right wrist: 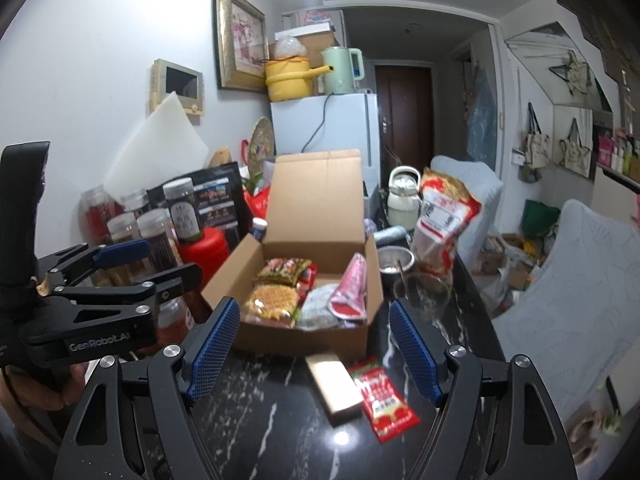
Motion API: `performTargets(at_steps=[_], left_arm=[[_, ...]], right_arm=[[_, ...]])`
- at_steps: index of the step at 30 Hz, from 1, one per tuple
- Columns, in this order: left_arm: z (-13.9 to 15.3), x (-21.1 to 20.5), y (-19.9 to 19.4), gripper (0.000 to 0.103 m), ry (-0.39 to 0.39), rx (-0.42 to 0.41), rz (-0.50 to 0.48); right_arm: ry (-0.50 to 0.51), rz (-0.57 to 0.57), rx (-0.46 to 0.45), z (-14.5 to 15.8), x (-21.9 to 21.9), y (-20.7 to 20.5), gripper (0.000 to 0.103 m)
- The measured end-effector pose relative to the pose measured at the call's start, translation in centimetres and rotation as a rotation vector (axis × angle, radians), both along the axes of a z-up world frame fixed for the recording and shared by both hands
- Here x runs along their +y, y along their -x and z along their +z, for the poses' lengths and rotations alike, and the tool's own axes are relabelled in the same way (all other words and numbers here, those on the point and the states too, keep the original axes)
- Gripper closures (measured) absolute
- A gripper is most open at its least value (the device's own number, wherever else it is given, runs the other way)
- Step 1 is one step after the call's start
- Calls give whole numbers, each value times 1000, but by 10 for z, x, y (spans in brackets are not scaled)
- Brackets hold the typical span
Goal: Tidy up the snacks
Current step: 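Withdraw both open tools from the box back over the table, then lower the right gripper onto the red snack packet and grasp it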
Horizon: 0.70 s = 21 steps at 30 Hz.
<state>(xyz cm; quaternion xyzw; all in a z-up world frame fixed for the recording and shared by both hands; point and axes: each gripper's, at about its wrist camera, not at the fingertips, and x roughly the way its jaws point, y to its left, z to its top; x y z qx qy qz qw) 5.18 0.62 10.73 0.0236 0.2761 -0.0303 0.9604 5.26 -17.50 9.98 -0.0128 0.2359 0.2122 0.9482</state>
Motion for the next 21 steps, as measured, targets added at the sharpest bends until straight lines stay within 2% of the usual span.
performTargets(at_steps=[9, 18, 21], left_arm=[[-38, -10, 0, 25, 23, 88, -28], [-92, -17, -11, 25, 51, 211, -42], [-108, -20, -14, 25, 56, 229, -41]], right_arm=[[-24, -18, 74, -37, -13, 7, 25], [-28, -44, 158, -81, -29, 1, 25], [-28, -62, 191, -97, -37, -2, 25]])
